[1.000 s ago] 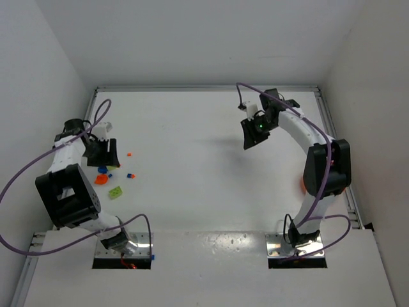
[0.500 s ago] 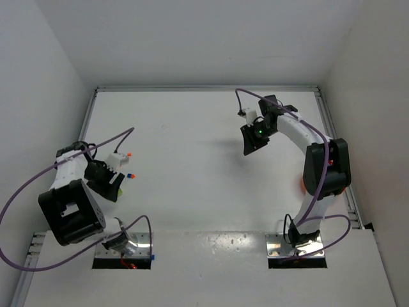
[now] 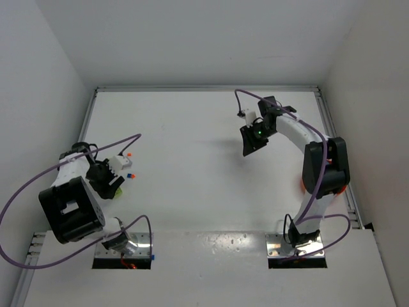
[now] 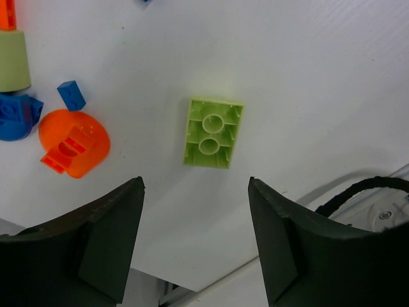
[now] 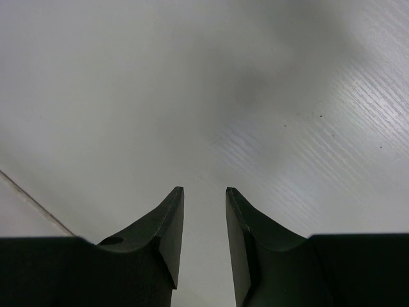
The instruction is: Sort the legos into containers by color
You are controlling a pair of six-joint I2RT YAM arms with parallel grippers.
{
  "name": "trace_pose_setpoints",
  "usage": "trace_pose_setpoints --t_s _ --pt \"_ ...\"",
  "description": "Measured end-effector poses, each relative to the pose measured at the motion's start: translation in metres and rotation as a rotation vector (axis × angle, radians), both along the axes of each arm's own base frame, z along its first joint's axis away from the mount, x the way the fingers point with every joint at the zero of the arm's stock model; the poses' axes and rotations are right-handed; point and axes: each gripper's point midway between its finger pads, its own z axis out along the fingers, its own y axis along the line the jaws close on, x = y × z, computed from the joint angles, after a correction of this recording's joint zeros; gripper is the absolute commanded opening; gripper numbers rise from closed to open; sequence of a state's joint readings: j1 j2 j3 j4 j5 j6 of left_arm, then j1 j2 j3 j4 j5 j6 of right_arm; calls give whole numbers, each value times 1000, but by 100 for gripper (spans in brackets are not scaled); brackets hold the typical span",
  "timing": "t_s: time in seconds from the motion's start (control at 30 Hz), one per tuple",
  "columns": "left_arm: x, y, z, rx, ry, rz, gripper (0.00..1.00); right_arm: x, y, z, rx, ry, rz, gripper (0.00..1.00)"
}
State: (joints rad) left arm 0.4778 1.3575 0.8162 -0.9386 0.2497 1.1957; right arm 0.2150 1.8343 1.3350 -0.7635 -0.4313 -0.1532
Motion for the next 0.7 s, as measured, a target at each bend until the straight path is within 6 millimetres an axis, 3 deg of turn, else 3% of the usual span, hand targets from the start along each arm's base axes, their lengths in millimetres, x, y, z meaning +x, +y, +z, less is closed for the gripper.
trace_pose_setpoints --t_s 0.1,0.47,0.67,0.7 --pt "0 -2 -7 -23 21 -12 77 0 0 -2 -1 6 0 33" --pt "-4 -14 -24 -50 34 -38 76 -1 1 -5 4 18 2 33" --pt "-8 -20 -34 -48 43 -36 62 -2 2 -8 11 27 5 33" --pt "-7 -19 -35 -44 38 -33 55 -2 2 -8 11 28 5 33"
